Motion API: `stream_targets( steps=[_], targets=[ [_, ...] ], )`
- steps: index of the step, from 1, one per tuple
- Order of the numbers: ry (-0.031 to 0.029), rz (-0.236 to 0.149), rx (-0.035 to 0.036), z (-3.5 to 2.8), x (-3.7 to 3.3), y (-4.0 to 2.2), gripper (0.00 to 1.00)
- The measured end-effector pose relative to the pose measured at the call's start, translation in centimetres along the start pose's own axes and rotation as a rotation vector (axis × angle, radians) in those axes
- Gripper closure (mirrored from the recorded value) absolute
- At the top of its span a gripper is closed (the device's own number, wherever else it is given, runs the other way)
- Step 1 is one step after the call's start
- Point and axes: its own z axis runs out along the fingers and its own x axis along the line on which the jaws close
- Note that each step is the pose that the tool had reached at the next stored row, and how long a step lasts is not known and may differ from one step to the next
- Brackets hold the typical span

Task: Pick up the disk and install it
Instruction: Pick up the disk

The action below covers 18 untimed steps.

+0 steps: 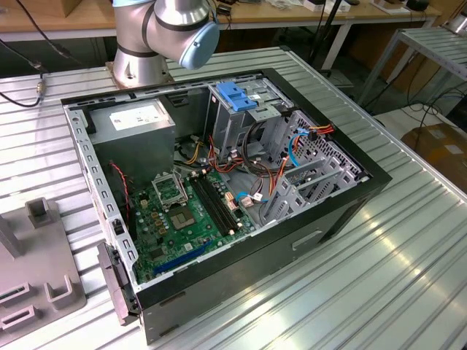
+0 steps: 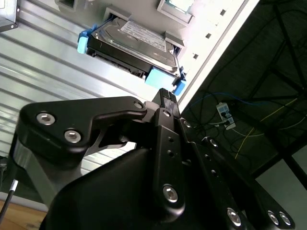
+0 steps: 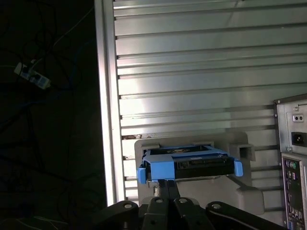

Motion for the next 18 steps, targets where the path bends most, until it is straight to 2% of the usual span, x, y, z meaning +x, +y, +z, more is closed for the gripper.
stream_targets(
  steps=[8, 13, 18],
  targets=[
    [0.0, -0.001, 0.0, 0.0, 0.01, 0.0, 0.9],
    [0.0008, -0.021, 0.0003, 0.01, 0.01, 0.0, 0.9],
    [0.0023, -0.058, 0.0008, 0.01, 0.01, 0.0, 0.9]
  ],
)
